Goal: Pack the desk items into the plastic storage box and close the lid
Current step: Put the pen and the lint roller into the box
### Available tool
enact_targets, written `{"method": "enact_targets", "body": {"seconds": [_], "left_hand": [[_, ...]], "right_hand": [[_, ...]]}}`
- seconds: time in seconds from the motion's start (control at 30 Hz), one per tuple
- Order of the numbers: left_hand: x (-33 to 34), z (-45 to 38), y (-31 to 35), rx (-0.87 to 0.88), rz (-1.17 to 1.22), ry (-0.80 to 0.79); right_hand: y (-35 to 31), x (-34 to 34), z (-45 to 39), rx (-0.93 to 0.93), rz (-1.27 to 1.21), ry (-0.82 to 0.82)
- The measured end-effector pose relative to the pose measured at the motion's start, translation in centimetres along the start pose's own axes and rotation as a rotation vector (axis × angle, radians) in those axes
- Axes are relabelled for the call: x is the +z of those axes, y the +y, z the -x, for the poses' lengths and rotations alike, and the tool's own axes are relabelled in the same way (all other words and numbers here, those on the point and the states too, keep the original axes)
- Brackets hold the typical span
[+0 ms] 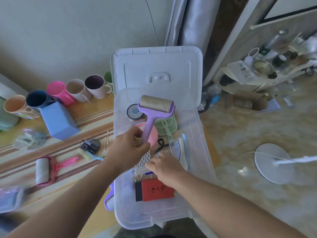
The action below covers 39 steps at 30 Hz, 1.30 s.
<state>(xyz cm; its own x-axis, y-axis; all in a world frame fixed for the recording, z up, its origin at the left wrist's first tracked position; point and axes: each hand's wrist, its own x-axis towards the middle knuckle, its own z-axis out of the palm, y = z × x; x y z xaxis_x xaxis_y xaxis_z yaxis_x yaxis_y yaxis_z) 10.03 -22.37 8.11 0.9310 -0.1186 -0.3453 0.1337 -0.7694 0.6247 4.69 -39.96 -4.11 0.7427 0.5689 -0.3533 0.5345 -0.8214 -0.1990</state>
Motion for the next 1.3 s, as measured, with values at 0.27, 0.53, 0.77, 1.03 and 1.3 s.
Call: {"method": "enact_targets", "body": {"seconds": [0.27, 0.53, 0.77, 1.03, 1.3], "left_hand": [[0.1, -0.2, -1.1, -0.028, -0.053, 0.012], [3.4, 0.8, -1.0, 0.002, 0.119, 0.029], [8.1, 4.0, -0.8, 0.1, 0.295, -0.012], [6.1, 1.6, -3.0, 0.341, -0.065, -0.271], [7.1, 0.4, -3.3, 0.161, -0.106, -0.349]], "right_hand": [[2.1, 1.6, -0.5, 0.088, -0.198, -0.159], [3.7, -3.4, 8.6, 0.451, -0.812, 0.074], [1.9, -5.8, 5.9, 0.752, -1.714, 0.327], [2.7, -5.0, 5.8, 0.914, -1.444, 0.461], [1.1, -2.7, 3.9, 0.822, -1.339, 0.176]]}}
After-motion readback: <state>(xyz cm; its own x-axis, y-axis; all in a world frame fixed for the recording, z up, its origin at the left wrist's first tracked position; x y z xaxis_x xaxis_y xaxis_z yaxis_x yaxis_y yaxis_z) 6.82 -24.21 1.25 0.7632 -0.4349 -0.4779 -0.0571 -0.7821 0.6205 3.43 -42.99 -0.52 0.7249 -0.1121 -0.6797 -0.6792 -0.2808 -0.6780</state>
